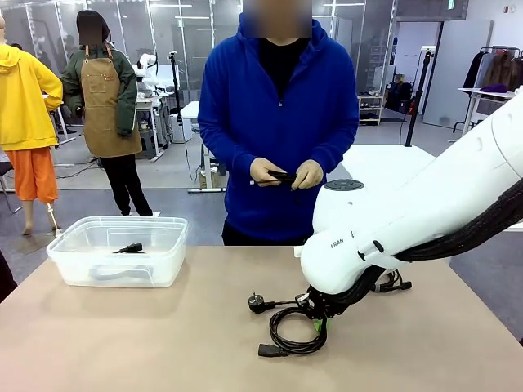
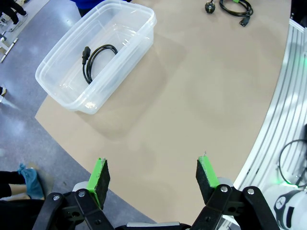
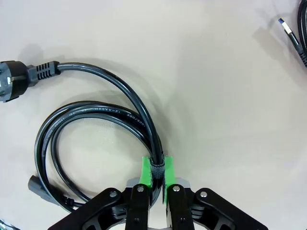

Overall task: Organize and store the cables.
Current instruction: Place the Power Cable into the Organizing box.

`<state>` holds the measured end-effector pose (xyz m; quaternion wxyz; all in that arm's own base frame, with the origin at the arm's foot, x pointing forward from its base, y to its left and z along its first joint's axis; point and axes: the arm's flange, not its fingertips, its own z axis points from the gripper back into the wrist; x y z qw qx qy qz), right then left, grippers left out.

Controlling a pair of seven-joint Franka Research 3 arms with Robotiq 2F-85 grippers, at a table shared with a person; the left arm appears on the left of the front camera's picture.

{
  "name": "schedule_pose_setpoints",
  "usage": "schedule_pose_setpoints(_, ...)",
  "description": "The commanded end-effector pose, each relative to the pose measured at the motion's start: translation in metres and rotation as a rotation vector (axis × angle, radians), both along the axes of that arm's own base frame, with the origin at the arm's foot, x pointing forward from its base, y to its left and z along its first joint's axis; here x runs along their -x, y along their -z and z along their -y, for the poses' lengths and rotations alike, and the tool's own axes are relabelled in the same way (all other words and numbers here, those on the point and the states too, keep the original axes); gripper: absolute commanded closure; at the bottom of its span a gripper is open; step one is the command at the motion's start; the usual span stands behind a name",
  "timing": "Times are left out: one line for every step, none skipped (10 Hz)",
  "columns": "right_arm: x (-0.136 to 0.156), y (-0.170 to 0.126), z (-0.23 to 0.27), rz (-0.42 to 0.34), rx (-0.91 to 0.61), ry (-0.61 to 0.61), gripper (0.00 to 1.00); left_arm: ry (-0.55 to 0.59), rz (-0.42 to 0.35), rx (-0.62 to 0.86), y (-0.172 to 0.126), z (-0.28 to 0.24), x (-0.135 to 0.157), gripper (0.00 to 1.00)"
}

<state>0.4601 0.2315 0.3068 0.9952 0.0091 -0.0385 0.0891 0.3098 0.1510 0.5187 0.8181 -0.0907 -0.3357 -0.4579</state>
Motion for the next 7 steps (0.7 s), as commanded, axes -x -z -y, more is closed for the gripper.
schedule_pose_setpoints(0.0,0.0,0.0,0.0,0.0,0.0,0.88,-0.002,0.016,0.008,0.002,0.001,0.001,0.08)
schedule_pose_setpoints(0.004,-0.018,0.003,0.018,-0.022,0.02,0.88,-0.002,0.016,0.008,0.002,0.001,0.001,0.08)
schedule_pose_setpoints(0.007,-0.036,0.002,0.005,-0.032,0.054,0.88,-0.002,0.016,0.008,0.002,0.001,0.001,0.08)
schedule_pose_setpoints(0.012,-0.055,-0.003,-0.005,-0.052,0.066,0.88,-0.002,0.016,0.008,0.002,0.001,0.001,0.08)
schedule_pose_setpoints(0.016,-0.079,-0.005,-0.004,-0.093,0.161,0.88,-0.002,0.016,0.008,0.002,0.001,0.001,0.08)
schedule_pose_setpoints(0.018,-0.092,-0.009,-0.024,-0.106,0.184,0.88,-0.002,0.016,0.008,0.002,0.001,0.001,0.08)
schedule_pose_setpoints(0.019,-0.104,-0.017,-0.029,-0.143,0.171,0.88,-0.002,0.016,0.008,0.002,0.001,0.001,0.08)
